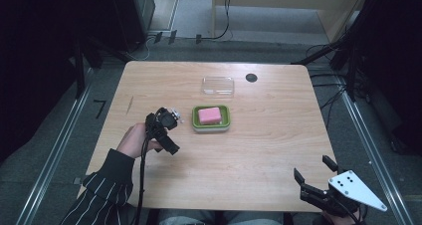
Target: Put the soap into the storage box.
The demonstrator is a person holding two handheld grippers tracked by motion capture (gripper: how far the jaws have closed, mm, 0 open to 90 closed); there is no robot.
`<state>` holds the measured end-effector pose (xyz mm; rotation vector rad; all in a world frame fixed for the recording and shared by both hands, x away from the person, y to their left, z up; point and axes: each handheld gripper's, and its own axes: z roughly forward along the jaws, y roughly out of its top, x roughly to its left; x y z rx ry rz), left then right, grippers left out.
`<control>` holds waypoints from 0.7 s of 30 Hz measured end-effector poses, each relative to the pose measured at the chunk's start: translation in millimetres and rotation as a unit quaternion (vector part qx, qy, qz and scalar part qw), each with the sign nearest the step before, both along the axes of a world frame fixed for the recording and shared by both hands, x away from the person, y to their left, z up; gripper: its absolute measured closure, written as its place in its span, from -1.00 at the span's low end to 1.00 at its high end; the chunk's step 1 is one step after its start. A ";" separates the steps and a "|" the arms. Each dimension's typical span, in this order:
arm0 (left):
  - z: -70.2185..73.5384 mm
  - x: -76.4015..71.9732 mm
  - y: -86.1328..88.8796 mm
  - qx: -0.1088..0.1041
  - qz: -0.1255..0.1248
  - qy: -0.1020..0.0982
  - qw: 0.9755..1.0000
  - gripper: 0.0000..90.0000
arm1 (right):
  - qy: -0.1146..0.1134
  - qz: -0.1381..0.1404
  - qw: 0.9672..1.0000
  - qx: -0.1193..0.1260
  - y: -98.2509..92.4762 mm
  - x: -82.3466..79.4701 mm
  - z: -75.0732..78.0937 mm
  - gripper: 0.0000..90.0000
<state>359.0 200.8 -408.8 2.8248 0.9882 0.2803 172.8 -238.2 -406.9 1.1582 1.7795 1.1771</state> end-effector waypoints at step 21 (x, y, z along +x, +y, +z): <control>-20.4 -46.6 27.5 0.004 0.050 0.009 0.999 -0.94 | -0.002 0.004 1.000 0.001 0.6 0.4 0.1 -0.71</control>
